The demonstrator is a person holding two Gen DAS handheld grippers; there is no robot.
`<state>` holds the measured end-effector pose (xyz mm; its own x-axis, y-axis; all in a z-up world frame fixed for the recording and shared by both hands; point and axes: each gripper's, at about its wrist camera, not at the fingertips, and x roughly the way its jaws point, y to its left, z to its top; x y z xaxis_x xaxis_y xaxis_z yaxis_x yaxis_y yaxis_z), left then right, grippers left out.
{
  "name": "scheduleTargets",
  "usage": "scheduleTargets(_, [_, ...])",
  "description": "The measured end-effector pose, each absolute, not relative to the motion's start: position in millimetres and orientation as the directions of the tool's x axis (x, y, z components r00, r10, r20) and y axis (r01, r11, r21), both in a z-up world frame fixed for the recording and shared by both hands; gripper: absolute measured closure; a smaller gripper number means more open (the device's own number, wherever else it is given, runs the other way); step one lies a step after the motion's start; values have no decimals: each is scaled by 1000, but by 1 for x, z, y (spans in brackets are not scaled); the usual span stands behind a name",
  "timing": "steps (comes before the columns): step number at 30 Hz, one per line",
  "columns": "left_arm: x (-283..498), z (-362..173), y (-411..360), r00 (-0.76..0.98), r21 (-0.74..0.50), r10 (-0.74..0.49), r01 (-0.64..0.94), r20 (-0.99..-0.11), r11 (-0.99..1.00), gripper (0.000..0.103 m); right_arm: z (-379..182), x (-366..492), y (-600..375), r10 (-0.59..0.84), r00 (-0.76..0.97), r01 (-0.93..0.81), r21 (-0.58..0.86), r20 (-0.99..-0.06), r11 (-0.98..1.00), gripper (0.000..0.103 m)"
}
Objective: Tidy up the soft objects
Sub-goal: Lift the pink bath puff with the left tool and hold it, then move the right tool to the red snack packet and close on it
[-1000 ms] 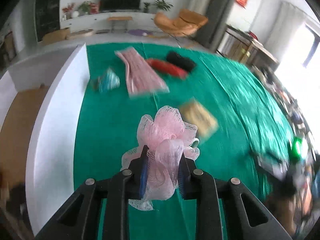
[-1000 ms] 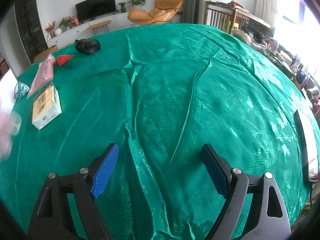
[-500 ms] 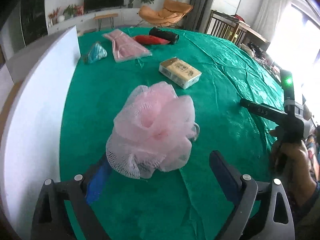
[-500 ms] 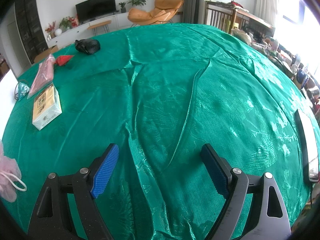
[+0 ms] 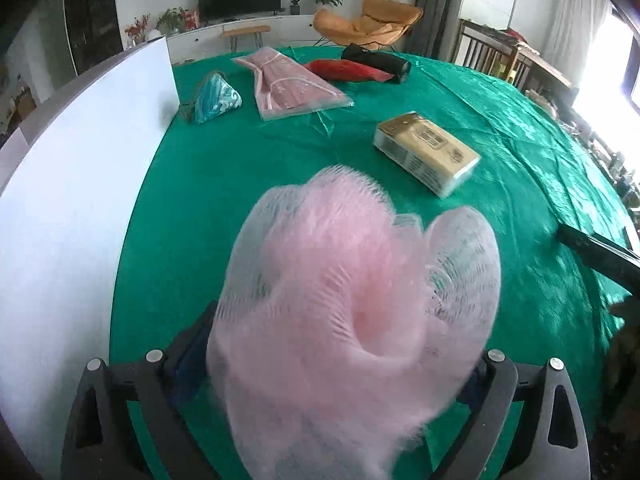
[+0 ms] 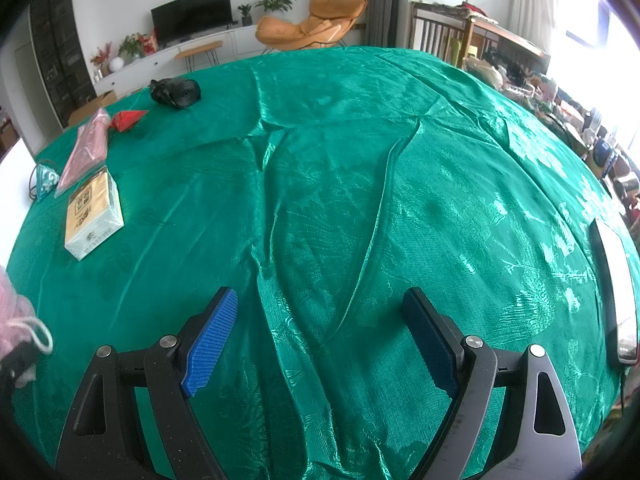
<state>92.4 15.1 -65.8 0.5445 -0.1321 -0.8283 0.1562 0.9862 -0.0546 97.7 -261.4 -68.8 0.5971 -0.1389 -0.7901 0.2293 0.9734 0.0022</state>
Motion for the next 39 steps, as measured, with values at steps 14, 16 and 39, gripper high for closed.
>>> scheduleTargets(14, [107,-71,16,578,-8,-77,121,-813,993,0,-69,98,-261,-140,596,230,1,-790,973,16])
scheduleTargets(16, [107,-71,16,578,-8,-77,121,-813,993,0,-69,98,-261,-140,596,231,1,-790,973,16])
scheduleTargets(39, [107,-72,16,578,-8,-77,120,-813,993,0,-28,158,-235,-16,651,30,5,-759,1000,17])
